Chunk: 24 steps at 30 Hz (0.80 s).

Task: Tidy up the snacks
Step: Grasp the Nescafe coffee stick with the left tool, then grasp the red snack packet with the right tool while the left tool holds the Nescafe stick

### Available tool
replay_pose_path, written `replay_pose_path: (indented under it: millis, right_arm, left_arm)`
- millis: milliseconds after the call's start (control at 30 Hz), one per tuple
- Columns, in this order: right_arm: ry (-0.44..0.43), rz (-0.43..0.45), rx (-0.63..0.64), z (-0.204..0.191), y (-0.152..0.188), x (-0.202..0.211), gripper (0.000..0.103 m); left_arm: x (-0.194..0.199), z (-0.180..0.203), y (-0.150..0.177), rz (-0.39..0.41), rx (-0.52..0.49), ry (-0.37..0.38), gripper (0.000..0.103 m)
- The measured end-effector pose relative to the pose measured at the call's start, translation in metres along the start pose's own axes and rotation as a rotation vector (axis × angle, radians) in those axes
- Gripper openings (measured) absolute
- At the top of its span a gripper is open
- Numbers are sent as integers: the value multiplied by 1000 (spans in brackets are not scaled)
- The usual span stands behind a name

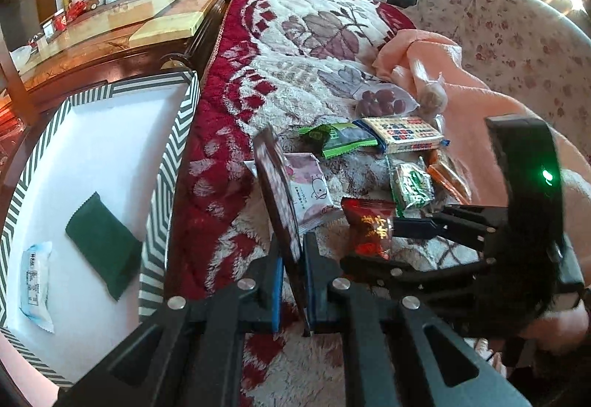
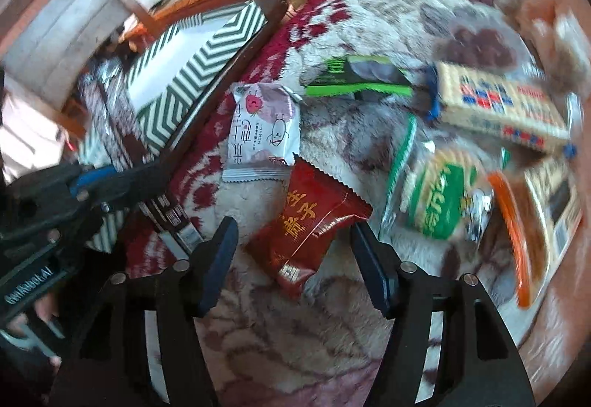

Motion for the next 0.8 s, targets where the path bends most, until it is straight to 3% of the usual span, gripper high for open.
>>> replay_pose_path:
  millis: [200,300,567,800]
  right_arm:
    - [-8,2,30,10,7,10,45]
    - [-27,5,35,12,9,17,32]
    - [-33,-3,66,11,13,22,32]
    - [-59,17,87,3,9,37,29]
  left_arm:
    - [-29,7,5,-45,31,12,13]
    - [-42,11,7,-71,42,25,13]
    - [-42,6,9,-93,79,38,10]
    - [-9,-5,7,-33,125,36,10]
Point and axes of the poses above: each gripper's, at about its wrist camera, not at the fingertips, and x roughly against the way its jaws point, z to its right, y to its underside, the point moved 7 cm from there along -x, roughly the way its jaws point, and after that the axes turned 1 degree about -z, right-handed, at the moved point
